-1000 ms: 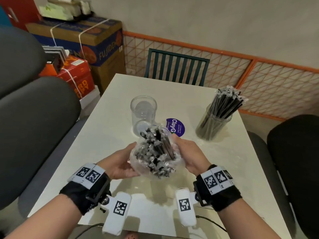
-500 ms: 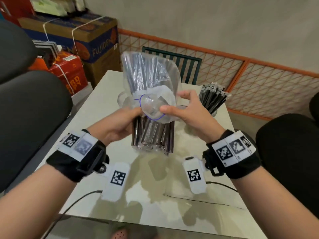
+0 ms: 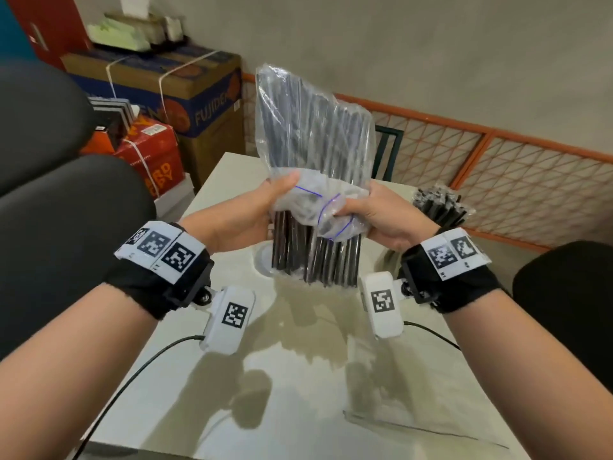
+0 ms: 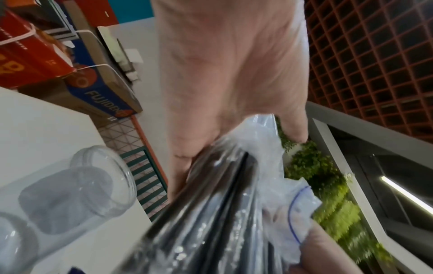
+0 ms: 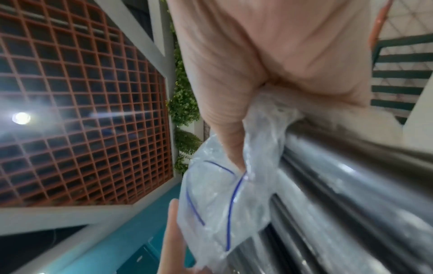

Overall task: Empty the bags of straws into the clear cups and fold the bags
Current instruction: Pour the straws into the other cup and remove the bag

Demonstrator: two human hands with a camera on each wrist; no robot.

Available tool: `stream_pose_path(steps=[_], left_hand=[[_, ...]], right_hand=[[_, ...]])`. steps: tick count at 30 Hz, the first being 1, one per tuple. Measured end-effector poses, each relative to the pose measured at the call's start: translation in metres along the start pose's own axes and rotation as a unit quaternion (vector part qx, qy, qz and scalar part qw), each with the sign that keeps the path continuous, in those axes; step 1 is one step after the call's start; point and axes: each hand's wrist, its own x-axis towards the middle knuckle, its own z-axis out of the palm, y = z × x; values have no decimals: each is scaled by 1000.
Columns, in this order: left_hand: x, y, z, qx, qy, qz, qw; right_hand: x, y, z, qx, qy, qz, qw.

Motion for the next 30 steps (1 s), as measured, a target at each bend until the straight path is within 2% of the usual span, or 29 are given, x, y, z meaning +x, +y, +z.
stream_pose_path(steps=[3, 9, 15, 23, 30], left_hand=[[16, -1, -31, 52, 60, -6, 997], [54, 8, -53, 100, 174, 81, 976], [78, -13, -79, 40, 249, 105, 962], [87, -49, -94, 12, 249, 87, 964], [95, -52, -84, -21, 236, 104, 966]], right_hand=[[22, 1, 13, -45, 45, -44, 997], [71, -2, 35, 7, 177, -99, 979], [113, 18, 51, 88, 181, -101, 974], [132, 54, 55, 130, 166, -74, 975], [131, 63, 48, 162, 186, -73, 966]])
